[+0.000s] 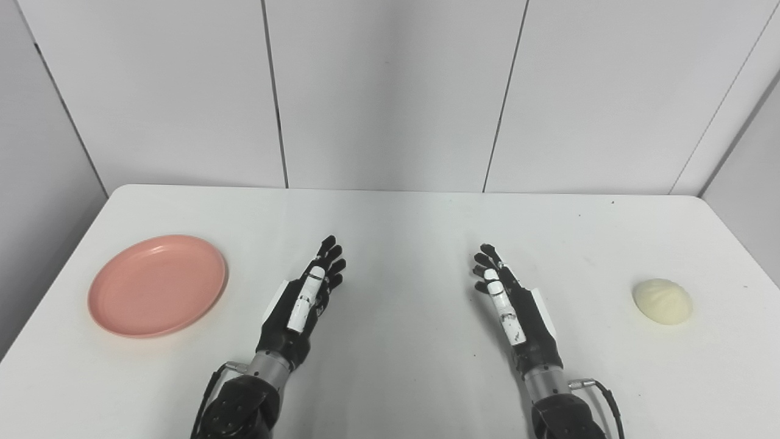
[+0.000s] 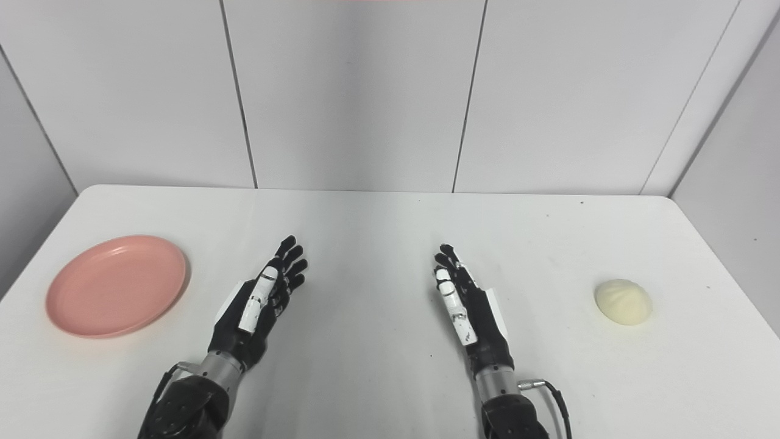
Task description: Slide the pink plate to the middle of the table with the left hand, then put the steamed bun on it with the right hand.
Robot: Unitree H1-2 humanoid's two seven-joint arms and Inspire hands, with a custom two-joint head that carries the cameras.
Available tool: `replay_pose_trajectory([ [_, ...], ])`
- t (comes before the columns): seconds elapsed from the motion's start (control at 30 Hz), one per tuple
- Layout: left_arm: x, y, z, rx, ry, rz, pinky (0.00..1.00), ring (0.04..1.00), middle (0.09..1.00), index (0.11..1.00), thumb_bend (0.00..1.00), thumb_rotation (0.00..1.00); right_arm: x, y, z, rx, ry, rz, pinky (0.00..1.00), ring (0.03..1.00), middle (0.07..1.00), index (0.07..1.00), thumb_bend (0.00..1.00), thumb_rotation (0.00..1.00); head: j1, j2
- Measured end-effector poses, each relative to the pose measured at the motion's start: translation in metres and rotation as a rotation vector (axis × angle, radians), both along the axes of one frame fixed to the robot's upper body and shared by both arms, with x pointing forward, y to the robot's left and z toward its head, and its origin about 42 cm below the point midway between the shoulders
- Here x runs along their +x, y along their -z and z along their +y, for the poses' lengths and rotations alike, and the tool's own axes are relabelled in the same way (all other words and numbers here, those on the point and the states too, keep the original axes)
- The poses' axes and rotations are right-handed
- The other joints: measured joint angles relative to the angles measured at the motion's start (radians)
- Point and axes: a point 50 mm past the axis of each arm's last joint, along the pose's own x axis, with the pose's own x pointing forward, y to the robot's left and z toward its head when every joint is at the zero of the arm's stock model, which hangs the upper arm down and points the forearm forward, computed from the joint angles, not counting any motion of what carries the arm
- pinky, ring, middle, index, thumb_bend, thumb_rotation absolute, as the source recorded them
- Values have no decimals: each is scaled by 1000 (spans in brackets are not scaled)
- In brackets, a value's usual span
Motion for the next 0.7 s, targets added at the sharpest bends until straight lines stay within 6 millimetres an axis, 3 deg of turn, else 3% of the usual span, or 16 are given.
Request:
replay_pose_trajectory([
  [0.7,0,0,0,1,0,0,984,980,1000,1000,413,1000,0,0,0,1,0,0,847,871,893,913,258,1000,-2,-2],
])
